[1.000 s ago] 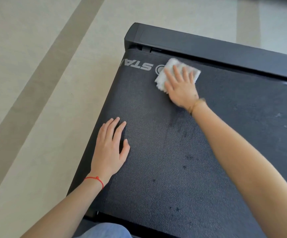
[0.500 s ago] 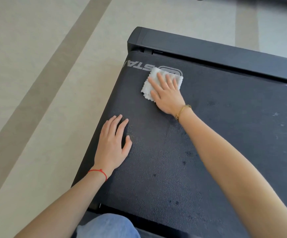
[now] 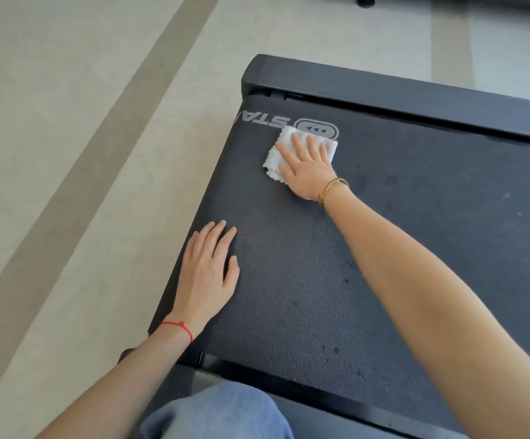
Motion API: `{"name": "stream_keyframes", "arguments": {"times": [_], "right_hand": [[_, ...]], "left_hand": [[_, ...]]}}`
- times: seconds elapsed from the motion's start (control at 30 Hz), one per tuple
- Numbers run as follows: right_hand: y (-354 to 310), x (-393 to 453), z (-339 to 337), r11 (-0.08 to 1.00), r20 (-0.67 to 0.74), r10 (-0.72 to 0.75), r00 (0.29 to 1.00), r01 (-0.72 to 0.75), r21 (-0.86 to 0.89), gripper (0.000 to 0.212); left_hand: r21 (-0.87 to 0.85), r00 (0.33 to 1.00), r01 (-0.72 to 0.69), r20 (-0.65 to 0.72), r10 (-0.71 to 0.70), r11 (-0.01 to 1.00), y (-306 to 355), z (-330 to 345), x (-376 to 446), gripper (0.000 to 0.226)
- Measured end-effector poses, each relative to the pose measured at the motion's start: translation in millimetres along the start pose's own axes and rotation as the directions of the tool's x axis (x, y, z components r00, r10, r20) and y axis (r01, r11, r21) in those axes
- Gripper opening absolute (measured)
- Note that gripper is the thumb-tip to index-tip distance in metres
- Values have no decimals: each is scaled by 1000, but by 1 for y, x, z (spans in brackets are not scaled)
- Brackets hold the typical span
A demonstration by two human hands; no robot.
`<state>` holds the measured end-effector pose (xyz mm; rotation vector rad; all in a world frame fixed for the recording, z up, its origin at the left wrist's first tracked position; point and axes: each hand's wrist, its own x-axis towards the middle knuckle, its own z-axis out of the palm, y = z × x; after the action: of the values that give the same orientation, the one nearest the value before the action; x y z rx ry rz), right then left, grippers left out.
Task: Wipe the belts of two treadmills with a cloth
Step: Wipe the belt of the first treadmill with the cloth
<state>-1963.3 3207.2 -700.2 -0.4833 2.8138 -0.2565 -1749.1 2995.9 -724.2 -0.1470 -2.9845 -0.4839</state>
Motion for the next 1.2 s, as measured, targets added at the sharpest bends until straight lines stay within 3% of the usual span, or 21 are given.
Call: {"name": "stream_keyframes", "arguments": {"times": [0.27,0.33,0.47,0.53,0.73,0.9,0.97,1.07,1.13,1.2], "right_hand": [[-44,-129,53,917,-15,-395,919,394,-59,52],[-34,-123,49,914,-5,-392,920,389,-118,52],[-16,-70,21,990,-58,-120,991,114,-83,53],[-20,-72,23,996,-56,-79,995,76,-47,53],[-62,-196,74,928,-56,-367,928,362,-81,53],[-62,-249,87,867,31,-493,869,494,-64,53],[-46,-226,75,876,51,-461,886,464,-131,53],[-15,-172,49,970,-30,-206,978,200,-138,54],[-8,-150,37,997,-55,-55,997,52,-62,53],[-21,-153,42,996,-71,-61,996,56,-69,53]], "left_hand": [[-69,997,42,-69,-47,997,-5,1,-10,48],[-69,997,37,-65,-42,997,-6,1,-11,48],[-72,998,43,-36,-45,996,-6,-1,-12,48],[-79,999,39,-29,-41,996,-5,-1,-12,49],[-93,999,36,-20,-38,995,-7,-3,-13,54],[-95,999,30,-8,-31,995,-4,-4,-14,55],[-94,1000,29,-6,-30,995,-3,-5,-14,55],[-98,999,31,-11,-33,995,-3,-6,-13,54],[-104,999,33,-14,-34,994,-3,-6,-13,53],[-107,999,35,-19,-37,994,-4,-6,-13,53]]}}
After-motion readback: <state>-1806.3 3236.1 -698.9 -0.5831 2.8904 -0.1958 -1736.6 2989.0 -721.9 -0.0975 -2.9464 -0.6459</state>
